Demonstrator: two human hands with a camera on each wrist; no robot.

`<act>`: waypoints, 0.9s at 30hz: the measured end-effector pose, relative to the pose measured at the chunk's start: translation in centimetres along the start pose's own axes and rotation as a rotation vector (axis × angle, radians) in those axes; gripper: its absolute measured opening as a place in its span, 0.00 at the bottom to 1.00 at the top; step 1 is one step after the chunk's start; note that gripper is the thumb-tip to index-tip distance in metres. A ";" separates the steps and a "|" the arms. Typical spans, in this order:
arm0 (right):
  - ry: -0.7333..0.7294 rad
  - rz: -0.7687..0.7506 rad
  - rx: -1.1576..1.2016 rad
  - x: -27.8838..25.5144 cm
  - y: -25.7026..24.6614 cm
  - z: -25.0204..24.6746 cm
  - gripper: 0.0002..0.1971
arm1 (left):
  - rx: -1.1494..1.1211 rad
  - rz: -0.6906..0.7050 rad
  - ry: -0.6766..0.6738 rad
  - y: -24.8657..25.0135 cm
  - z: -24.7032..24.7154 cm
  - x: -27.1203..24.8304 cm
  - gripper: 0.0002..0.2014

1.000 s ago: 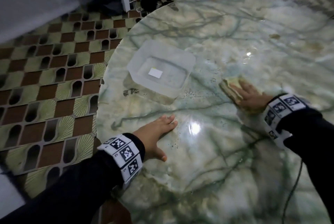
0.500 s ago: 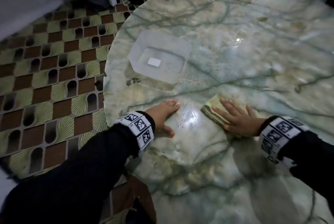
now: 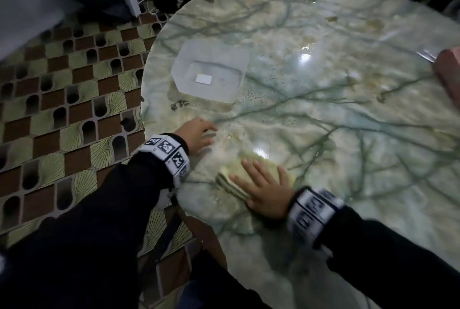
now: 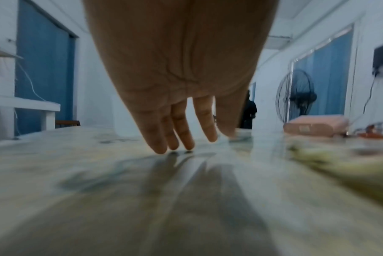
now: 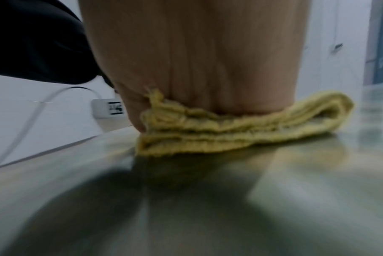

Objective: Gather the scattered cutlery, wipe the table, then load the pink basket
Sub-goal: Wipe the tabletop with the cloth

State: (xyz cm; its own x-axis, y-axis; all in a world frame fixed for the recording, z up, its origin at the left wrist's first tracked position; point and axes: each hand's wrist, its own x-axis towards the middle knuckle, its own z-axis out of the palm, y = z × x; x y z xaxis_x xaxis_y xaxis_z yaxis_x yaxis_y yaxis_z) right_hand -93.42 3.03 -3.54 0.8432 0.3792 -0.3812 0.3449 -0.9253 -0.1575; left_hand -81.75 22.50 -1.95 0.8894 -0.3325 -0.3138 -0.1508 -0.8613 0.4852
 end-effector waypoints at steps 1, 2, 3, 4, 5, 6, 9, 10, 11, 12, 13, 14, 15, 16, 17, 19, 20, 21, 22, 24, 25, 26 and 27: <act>-0.094 -0.055 -0.027 -1.8 1.0 0.5 0.34 | 0.014 -0.020 0.022 -0.9 -0.3 -0.4 0.17; -0.247 -0.035 -0.044 -3.3 2.6 0.8 0.33 | 0.035 -0.030 0.042 -1.7 -0.6 -0.7 0.16; -0.330 0.052 -0.062 -4.3 4.8 0.6 0.34 | 0.068 -0.038 0.039 -2.5 -0.9 -0.9 0.17; -0.353 0.158 -0.055 -4.6 6.9 0.2 0.35 | 0.113 -0.045 0.017 -3.3 -1.1 -1.0 0.20; -0.319 0.283 -0.028 -4.4 8.9 -0.4 0.34 | 0.163 -0.055 -0.023 -4.0 -1.2 -1.0 0.24; -0.264 0.396 0.032 -3.6 10.3 -1.1 0.33 | 0.202 -0.058 -0.064 -4.6 -1.2 -1.0 0.29; 0.009 0.461 0.111 1.6 10.5 -2.6 0.29 | 0.199 -0.048 -0.109 -5.4 -1.3 -1.2 0.34; 0.121 0.397 0.089 3.4 9.0 -2.9 0.28 | 0.194 -0.040 -0.115 -5.3 -1.4 -1.2 0.34; 0.161 0.320 0.055 5.0 6.9 -3.2 0.28 | 0.186 -0.033 -0.123 -5.4 -1.5 -1.2 0.34; 0.102 0.256 0.035 5.8 4.1 -3.1 0.29 | 0.171 -0.026 -0.127 -5.5 -1.6 -1.2 0.35; 0.014 0.204 0.050 6.1 1.4 -2.2 0.29 | 0.154 -0.025 -0.127 -5.6 -1.7 -1.3 0.35; -0.102 0.149 0.046 5.9 -1.2 -1.4 0.30 | 0.142 -0.020 -0.124 -5.8 -1.7 -1.3 0.35; -0.176 0.073 0.011 5.3 -3.3 -0.9 0.31 | 0.132 -0.016 -0.117 -5.9 -1.7 -1.4 0.35; -0.220 -0.008 -0.035 3.9 -5.3 -0.9 0.32 | 0.118 -0.016 -0.110 -6.2 -1.7 -1.5 0.35; -0.248 -0.091 -0.084 2.6 -5.8 -0.3 0.32 | 0.105 -0.012 -0.102 -6.4 -1.7 -1.5 0.35; -0.316 -0.148 -0.079 -0.4 -4.9 0.0 0.32 | 0.102 0.006 -0.083 -6.5 -1.7 -1.5 0.35; -0.365 -0.120 -0.063 -1.6 -3.7 -0.1 0.32 | 0.108 0.012 -0.073 -6.5 -1.7 -1.4 0.34; -0.400 -0.051 -0.041 -2.5 -2.2 -0.4 0.32 | 0.116 0.017 -0.068 -6.7 -1.7 -1.4 0.34; -0.403 0.050 -0.005 -2.9 -0.7 -0.7 0.32 | 0.127 0.023 -0.070 -6.8 -1.7 -1.3 0.34; -0.321 0.277 0.090 -1.9 1.7 -1.3 0.31 | 0.160 0.037 -0.094 -7.0 -2.0 -1.2 0.35; -0.267 0.377 0.141 -0.7 2.3 -1.6 0.32 | 0.184 0.046 -0.115 -7.2 -2.2 -1.0 0.35; -0.214 0.452 0.187 0.8 2.3 -2.0 0.32 | 0.210 0.055 -0.147 -7.3 -2.5 -0.9 0.35; -0.168 0.501 0.221 2.4 1.6 -2.2 0.33 | 0.229 0.066 -0.171 -7.4 -2.7 -0.8 0.35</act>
State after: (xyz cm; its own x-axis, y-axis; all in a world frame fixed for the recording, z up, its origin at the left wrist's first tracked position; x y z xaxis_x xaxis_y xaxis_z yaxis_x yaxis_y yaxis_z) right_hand -89.94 2.43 -2.71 0.7982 -0.0945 -0.5949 -0.1901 -0.9767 -0.1000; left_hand -80.12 30.20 -3.07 0.7915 -0.4341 -0.4302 -0.3171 -0.8935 0.3181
